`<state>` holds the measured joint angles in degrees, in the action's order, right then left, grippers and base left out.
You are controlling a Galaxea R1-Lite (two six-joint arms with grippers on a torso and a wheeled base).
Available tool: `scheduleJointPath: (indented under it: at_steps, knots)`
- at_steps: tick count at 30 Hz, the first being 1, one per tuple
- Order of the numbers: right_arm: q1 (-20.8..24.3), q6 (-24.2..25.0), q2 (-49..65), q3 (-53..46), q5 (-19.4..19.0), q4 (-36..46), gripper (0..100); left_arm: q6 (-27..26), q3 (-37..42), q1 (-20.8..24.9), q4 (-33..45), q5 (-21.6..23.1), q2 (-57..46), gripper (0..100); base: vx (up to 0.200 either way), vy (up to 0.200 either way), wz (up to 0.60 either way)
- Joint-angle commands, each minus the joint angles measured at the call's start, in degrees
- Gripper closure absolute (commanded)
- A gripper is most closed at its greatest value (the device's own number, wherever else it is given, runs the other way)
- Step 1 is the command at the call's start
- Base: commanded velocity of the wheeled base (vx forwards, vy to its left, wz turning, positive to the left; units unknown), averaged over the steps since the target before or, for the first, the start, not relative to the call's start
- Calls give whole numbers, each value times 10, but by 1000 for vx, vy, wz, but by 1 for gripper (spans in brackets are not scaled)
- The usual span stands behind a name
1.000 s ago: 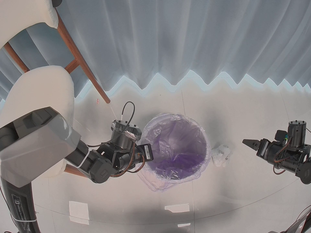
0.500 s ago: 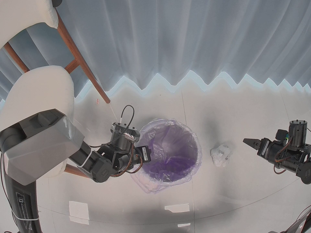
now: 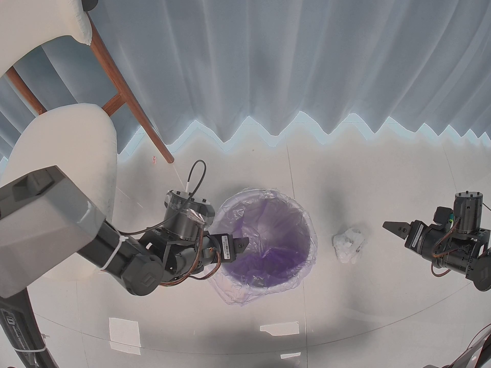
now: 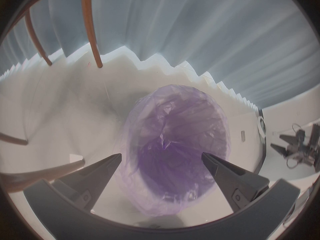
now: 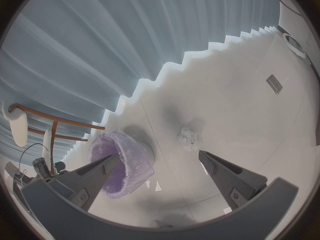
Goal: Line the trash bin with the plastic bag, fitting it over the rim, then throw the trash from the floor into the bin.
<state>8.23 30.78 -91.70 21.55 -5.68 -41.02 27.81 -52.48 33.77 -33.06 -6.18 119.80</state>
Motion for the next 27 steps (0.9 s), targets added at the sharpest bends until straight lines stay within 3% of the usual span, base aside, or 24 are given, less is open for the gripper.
scheduleJointPath:
  at_steps: [1,9,15,21,27]
  knots:
    - [0,-1,-29,4,6,0,0,-45,55,9,1,-1,-76,0,0,0,0]
    - [-7,-15,-74,17,13,-6,0,-61,106,8,-24,4,-211,0,0,0,0]
    - [-11,-64,-117,31,16,-10,0,-63,158,-16,-56,1,-292,0,0,0,0]
    - [-45,-118,-136,29,16,-20,0,-65,204,-37,-57,5,-363,0,0,0,0]
    - [-44,-124,-114,-5,12,-57,0,-66,264,-42,-83,8,-393,0,0,0,0]
